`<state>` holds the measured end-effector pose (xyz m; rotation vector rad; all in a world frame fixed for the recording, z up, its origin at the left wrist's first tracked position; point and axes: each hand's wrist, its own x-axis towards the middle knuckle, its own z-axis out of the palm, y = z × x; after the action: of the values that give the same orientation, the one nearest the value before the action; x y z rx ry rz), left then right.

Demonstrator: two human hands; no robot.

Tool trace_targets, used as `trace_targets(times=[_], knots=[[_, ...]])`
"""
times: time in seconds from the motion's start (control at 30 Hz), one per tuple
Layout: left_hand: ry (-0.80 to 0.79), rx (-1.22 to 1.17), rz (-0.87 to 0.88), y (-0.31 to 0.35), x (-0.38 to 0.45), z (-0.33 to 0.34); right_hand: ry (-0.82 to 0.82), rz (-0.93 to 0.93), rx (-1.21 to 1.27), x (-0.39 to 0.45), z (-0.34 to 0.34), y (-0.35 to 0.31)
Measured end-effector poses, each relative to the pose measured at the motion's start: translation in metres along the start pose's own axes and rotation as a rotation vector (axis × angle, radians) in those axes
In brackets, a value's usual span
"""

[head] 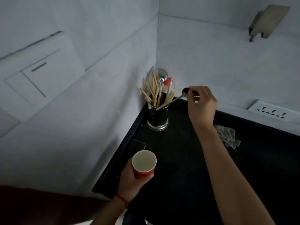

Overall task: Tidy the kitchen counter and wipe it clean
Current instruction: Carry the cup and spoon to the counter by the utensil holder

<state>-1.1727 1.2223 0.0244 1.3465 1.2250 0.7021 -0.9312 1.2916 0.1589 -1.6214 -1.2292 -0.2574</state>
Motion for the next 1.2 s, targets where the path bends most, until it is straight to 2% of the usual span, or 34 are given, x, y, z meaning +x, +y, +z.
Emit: trace_targets(times=[0.27, 0.43, 0.67, 0.73, 0.83, 0.9, 0.97, 1.1, 1.2], knots=[[-0.016, -0.012, 0.046, 0.001, 0.023, 0.002, 0.082, -0.285, -0.08, 0.052, 0.032, -0.005], [0.001, -0.033, 0.04, 0.002, 0.031, -0.002, -0.124, -0.325, -0.195, 0.039, 0.066, 0.008], [0.048, -0.017, 0.024, 0.0, 0.037, -0.004, -0.504, -0.203, -0.218, 0.001, 0.088, 0.028], [0.048, -0.021, 0.02, 0.0, 0.039, -0.003, -0.527, -0.194, -0.181, -0.009, 0.085, 0.033], [0.045, -0.019, 0.022, 0.0, 0.043, 0.0, -0.431, -0.176, -0.145, -0.025, 0.073, 0.044], [0.042, -0.007, 0.014, -0.001, 0.046, 0.004, -0.338, -0.097, -0.145, -0.043, 0.06, 0.055], [0.038, 0.0, 0.012, 0.0, 0.05, 0.007, -0.324, 0.06, -0.175, -0.07, 0.047, 0.069], [0.014, 0.025, 0.018, 0.006, 0.06, 0.017, -0.604, 0.49, -0.344, -0.126, 0.034, 0.11], [-0.019, 0.079, 0.028, 0.01, 0.07, 0.028, -0.717, 0.589, -0.524, -0.152, 0.025, 0.134]])
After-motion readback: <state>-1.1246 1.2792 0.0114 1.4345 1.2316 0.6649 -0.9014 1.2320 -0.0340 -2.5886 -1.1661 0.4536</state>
